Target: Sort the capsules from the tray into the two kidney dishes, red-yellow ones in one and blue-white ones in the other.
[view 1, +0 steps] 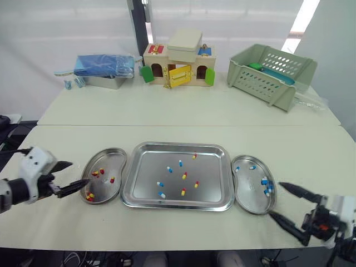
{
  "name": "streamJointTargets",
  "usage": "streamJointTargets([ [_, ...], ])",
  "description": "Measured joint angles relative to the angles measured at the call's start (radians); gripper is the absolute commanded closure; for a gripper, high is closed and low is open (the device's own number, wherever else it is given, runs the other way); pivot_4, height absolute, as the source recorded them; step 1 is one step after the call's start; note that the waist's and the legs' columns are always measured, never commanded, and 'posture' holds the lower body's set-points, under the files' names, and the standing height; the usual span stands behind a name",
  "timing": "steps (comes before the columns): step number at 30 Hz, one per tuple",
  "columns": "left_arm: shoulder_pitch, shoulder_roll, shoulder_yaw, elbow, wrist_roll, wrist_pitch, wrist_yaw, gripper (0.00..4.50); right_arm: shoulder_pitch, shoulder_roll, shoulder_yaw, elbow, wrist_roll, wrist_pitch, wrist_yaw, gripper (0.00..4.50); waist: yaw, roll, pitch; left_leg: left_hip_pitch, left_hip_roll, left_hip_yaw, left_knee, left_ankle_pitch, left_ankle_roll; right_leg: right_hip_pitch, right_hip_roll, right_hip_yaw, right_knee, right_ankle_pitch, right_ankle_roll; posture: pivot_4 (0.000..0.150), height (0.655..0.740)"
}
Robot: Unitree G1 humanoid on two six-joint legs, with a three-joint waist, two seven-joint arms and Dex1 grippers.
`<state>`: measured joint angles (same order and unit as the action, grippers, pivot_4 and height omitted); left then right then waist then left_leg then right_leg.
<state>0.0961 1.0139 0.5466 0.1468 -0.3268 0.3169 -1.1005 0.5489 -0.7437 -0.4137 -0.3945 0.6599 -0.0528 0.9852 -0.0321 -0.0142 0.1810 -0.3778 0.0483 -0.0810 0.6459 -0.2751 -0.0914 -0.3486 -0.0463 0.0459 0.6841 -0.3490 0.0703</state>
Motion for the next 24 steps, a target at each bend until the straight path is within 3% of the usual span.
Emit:
streamJointTargets([
  [6, 0.092, 0.007, 0.122, 0.134, 0.02, -0.113, 0.0, 0.02, -0.118, -0.118, -0.106, 0.158, -0.005, 0.129, 0.016, 0.0, -0.001, -0.001, 0.0, 0.001, 0.0, 0.0, 0.0, 0.0, 0.0, 0.0, 0.0, 0.0, 0.0, 0.0, 0.0, 0.15, 0.74],
  [12, 0.103, 0.021, 0.15, 0.296, 0.039, -0.247, -0.002, 0.02, -0.261, -0.256, -0.086, 0.309, -0.093, 0.218, 0.053, 0.0, -0.001, -0.001, 0.0, 0.0, 0.0, 0.001, 0.0, 0.0, 0.0, 0.0, 0.0, 0.0, -0.001, 0.0, 0.0, 0.15, 0.74],
  [24, 0.121, 0.02, 0.151, 0.299, 0.023, -0.278, 0.0, 0.02, -0.389, -0.31, 0.003, 0.438, -0.211, 0.254, 0.15, 0.0, -0.002, -0.001, 0.0, -0.001, 0.0, 0.001, 0.0, 0.0, 0.0, -0.001, 0.0, 0.0, -0.001, 0.0, 0.0, 0.15, 0.74],
])
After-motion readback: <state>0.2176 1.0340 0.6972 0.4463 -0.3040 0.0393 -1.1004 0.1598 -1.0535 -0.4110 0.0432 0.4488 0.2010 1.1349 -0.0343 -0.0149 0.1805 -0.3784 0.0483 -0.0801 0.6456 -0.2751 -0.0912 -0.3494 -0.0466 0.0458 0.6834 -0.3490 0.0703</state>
